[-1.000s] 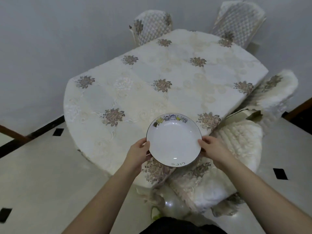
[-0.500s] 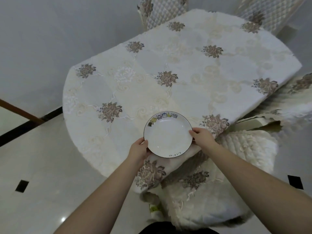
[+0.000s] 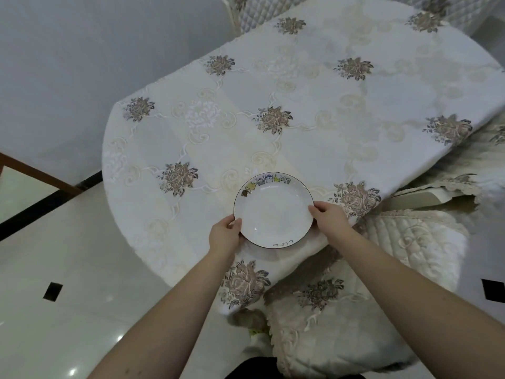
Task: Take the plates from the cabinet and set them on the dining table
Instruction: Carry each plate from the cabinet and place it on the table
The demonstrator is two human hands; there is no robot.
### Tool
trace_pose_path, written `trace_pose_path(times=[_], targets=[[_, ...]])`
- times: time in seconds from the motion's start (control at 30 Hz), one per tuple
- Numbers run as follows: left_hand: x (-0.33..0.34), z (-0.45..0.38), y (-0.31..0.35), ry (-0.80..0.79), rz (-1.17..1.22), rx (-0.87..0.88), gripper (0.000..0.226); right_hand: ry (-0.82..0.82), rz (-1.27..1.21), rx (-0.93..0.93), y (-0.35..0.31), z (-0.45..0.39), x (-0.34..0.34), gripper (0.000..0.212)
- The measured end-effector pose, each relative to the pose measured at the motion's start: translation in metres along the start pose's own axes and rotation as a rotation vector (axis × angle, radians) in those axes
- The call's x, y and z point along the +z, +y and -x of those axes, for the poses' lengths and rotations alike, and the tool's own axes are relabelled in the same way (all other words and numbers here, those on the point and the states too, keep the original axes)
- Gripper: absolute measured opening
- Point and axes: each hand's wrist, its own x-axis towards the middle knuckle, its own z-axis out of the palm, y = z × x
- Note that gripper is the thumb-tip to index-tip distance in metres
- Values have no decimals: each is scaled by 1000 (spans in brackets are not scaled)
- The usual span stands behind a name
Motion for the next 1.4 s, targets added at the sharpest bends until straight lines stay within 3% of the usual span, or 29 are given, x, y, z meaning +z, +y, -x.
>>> trace_pose_path(times=[0.13,0.23,0.37,0.47,0.83,0.9,1.07,1.2,1.4], targets=[[-2,-4,-4,72,-135,44,18,11,-21,14,4,3,1,22],[-3,-8,-8,70,-83,32,24,1,-99,70,11,3,2,24],[-6,-5,-10,5,78,-25,30,12,-305,182,15,2,8,45],[-7,9,3,-70,200,-61,21,20,-444,254,0,13,9,41],[-23,28,15,-357,407,-115,26,-70,-903,241,12,21,1,57],[-26,29,12,-417,385,-104,31,-81,-893,237,14,23,1,58],[-42,32,10,-404,322,-97,16,-15,-746,242,18,34,4,49],[-63,29,10,-396,102,-29,48,-2,-697,257,17,52,-1,43],[-82,42,7,-320,-240,197,35,-43,-550,224,15,98,-1,36]])
